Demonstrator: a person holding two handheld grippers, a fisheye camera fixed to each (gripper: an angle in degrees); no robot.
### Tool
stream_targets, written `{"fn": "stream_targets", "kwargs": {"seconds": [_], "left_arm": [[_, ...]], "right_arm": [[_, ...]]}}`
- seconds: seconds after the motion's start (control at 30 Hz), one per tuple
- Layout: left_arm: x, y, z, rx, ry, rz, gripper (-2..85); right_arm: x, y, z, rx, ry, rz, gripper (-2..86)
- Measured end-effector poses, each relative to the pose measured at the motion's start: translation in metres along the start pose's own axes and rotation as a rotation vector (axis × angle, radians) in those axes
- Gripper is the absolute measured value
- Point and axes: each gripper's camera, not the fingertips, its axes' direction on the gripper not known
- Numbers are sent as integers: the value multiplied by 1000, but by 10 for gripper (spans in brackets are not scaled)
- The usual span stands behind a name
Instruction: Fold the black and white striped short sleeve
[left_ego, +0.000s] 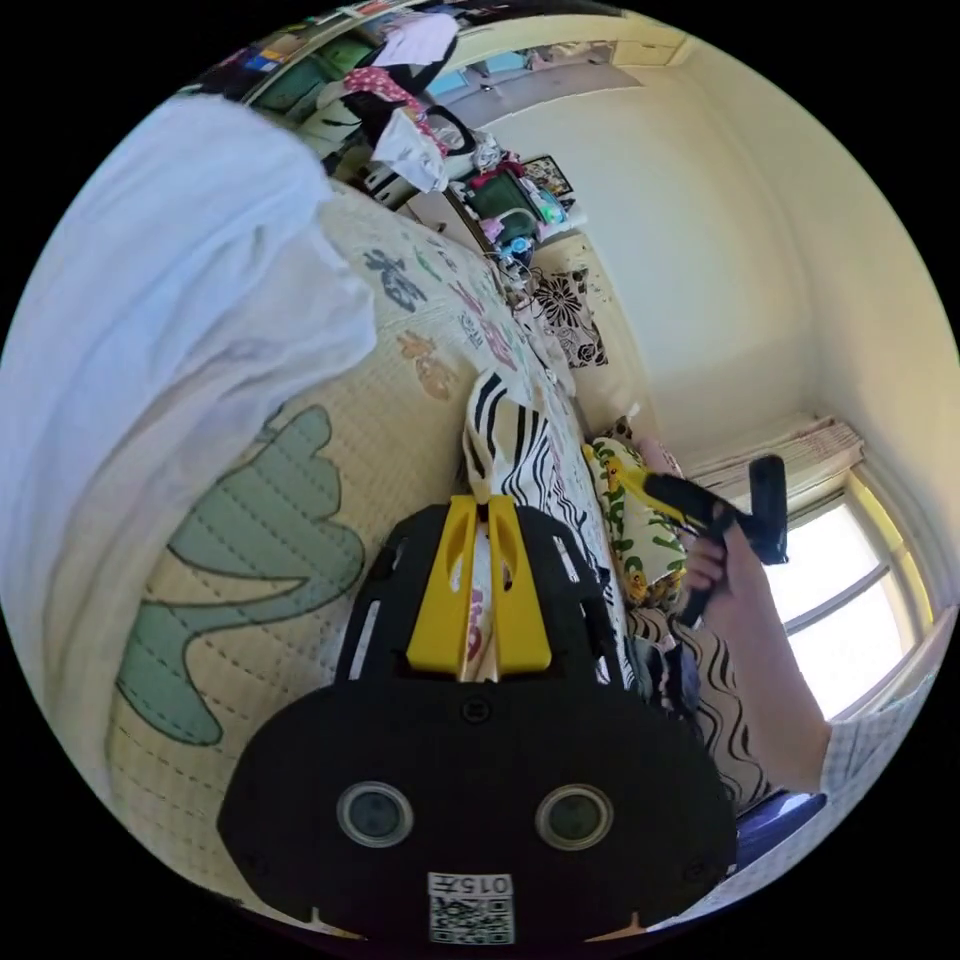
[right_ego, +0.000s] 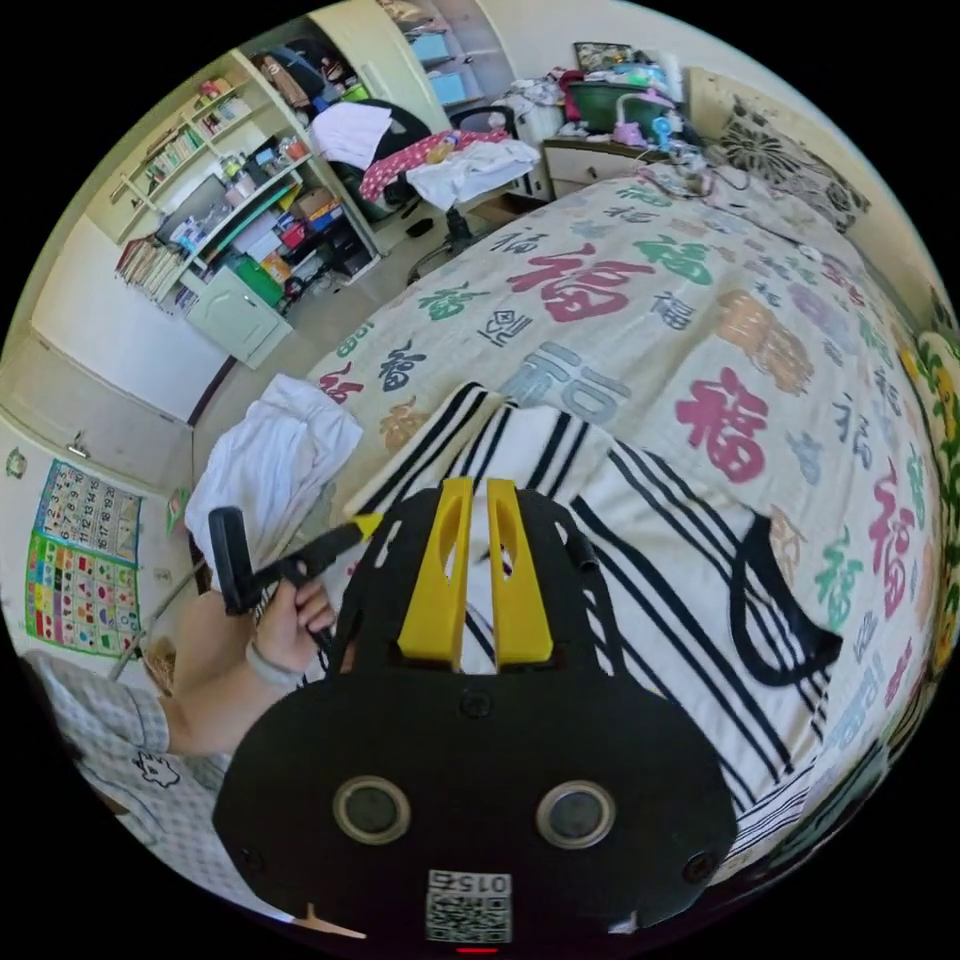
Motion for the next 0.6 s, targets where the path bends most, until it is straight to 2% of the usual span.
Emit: {"fn": "stream_targets", "kwargs": {"seconds": [0.17, 0.33, 0.43, 0.53, 0.6], "left_arm": [[16, -8, -26, -15, 35, -37, -4], [26, -11, -49, -12, 97, -56, -4], [40, -13, -61, -25, 96, -46, -5], [53, -14, -76, -11, 105, -49, -5], [63, -16, -91, 42, 108, -42, -5]], "right_arm": [[-24, -90, 140, -204, 36, -53, 78], [-20, -124, 248, -383, 156, 7, 83], [-20, -122, 274, -376, 216, -43, 17], [-18, -124, 275, -294, 161, -59, 1], [-23, -127, 277, -262, 207, -106, -2]]}}
